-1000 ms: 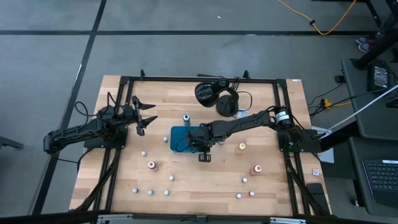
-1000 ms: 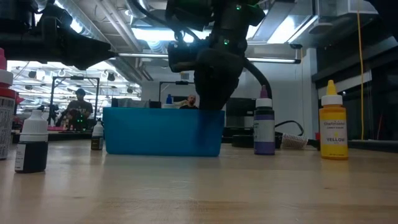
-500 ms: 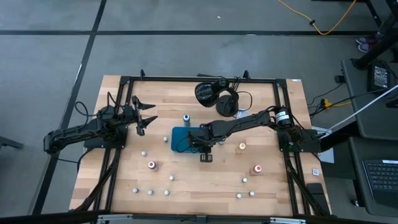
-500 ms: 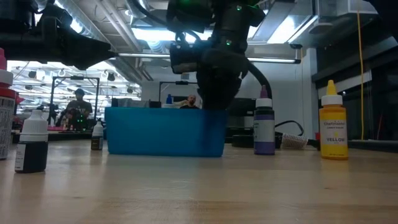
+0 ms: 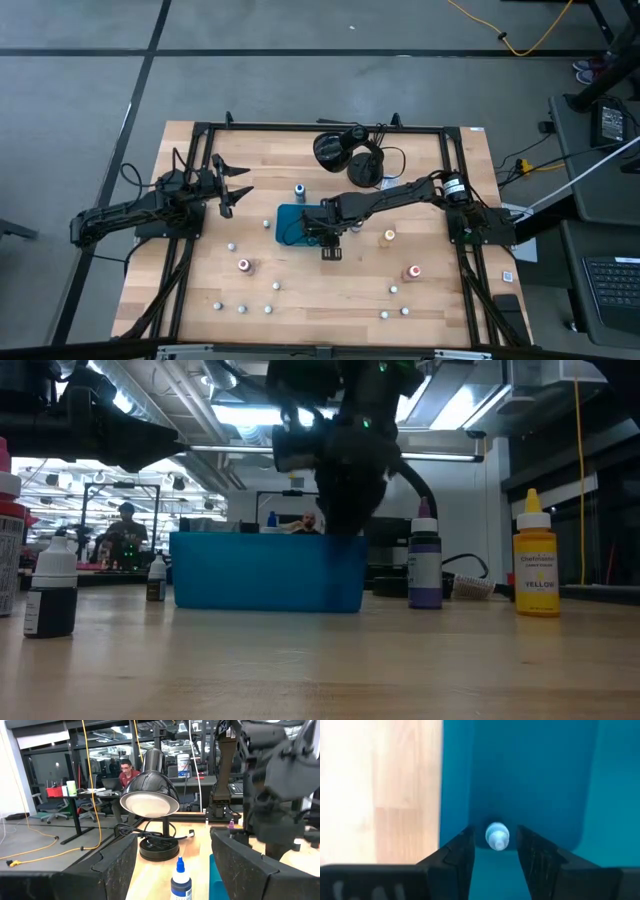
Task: Pick & Place food coloring
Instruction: Put the small dark green food coloring bottle into the blue bin
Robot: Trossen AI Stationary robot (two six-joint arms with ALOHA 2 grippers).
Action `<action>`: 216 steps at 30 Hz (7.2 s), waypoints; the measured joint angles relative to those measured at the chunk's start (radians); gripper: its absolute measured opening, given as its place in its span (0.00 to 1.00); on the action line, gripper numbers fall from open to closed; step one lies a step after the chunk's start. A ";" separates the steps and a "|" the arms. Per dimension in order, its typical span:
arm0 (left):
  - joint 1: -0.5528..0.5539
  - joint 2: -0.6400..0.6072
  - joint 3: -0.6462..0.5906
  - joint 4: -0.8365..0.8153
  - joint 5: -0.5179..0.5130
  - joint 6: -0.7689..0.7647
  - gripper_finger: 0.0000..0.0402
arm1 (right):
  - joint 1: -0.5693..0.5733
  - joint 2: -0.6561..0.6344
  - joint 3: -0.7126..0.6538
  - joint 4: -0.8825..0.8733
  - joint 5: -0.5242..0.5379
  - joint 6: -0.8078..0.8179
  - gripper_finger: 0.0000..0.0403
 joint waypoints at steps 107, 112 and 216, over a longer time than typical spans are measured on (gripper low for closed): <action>0.000 0.000 0.000 0.000 0.000 0.000 0.62 | 0.571 -0.341 -0.553 0.049 0.009 0.419 0.52; 0.000 0.000 0.000 0.000 0.000 0.000 0.62 | 0.571 -0.341 -0.553 0.045 -0.008 0.442 0.40; 0.000 0.000 0.000 0.000 0.000 0.000 0.62 | -0.010 0.044 0.055 0.009 -0.036 0.150 0.20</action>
